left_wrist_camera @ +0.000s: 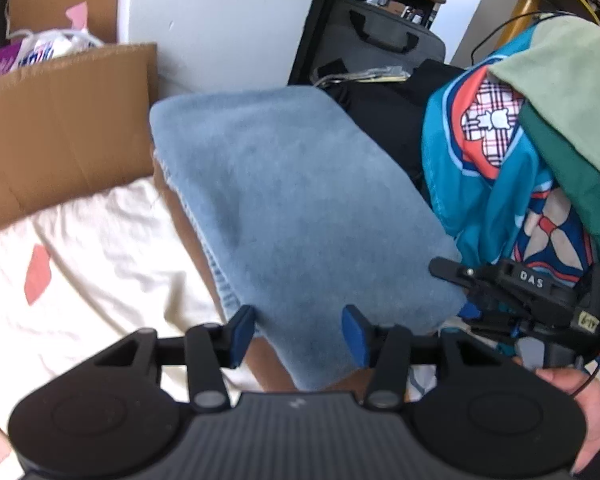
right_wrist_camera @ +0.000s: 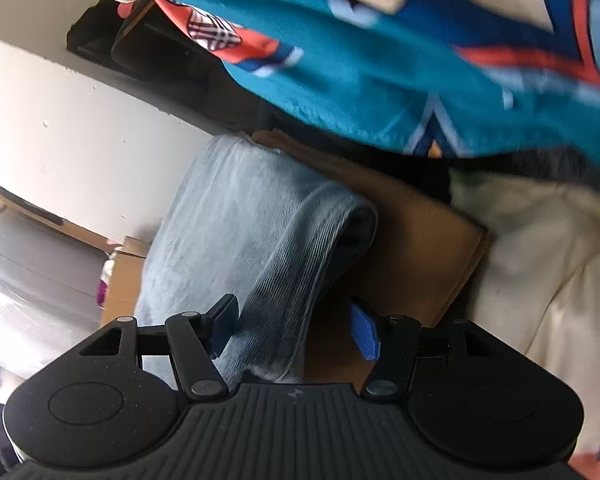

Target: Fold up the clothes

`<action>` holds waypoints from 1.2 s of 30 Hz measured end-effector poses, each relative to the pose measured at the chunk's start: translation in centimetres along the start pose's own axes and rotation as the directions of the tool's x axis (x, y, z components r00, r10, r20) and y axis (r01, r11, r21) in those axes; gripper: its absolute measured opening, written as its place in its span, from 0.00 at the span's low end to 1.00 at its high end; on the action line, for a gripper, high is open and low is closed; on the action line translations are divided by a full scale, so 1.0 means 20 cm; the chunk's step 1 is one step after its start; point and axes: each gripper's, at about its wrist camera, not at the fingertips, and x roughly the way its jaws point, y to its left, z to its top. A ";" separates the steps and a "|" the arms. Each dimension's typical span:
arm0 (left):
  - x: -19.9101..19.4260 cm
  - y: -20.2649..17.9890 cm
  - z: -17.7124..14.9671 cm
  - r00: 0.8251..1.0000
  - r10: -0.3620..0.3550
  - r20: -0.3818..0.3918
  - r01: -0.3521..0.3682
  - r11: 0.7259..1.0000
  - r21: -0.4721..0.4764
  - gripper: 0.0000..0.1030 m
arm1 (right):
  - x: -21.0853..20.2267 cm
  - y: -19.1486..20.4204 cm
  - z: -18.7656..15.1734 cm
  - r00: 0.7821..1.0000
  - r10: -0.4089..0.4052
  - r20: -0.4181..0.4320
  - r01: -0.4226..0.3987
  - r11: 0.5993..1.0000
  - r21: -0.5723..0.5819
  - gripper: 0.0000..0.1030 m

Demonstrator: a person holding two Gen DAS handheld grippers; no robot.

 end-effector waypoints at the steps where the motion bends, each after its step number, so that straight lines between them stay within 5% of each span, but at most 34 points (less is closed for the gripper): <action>1: 0.00 0.01 -0.01 1.000 -0.008 -0.003 0.008 1.000 -0.019 0.48 | 0.01 -0.01 -0.01 1.000 0.014 -0.001 -0.014 1.000 0.017 0.64; 16: 0.00 0.07 -0.13 0.997 -0.078 -0.010 0.076 0.985 -0.158 0.19 | -0.01 0.03 -0.09 0.995 0.082 -0.058 -0.081 0.997 0.012 0.25; 27: -0.06 0.05 -0.15 0.997 -0.071 -0.003 0.069 0.982 -0.176 0.10 | -0.09 0.04 -0.09 0.992 0.068 -0.102 -0.070 0.997 -0.015 0.23; 36: -0.16 0.06 -0.15 0.998 -0.039 -0.054 0.029 0.982 -0.186 0.02 | -0.23 0.16 -0.07 0.993 -0.057 -0.100 0.048 0.995 -0.092 0.27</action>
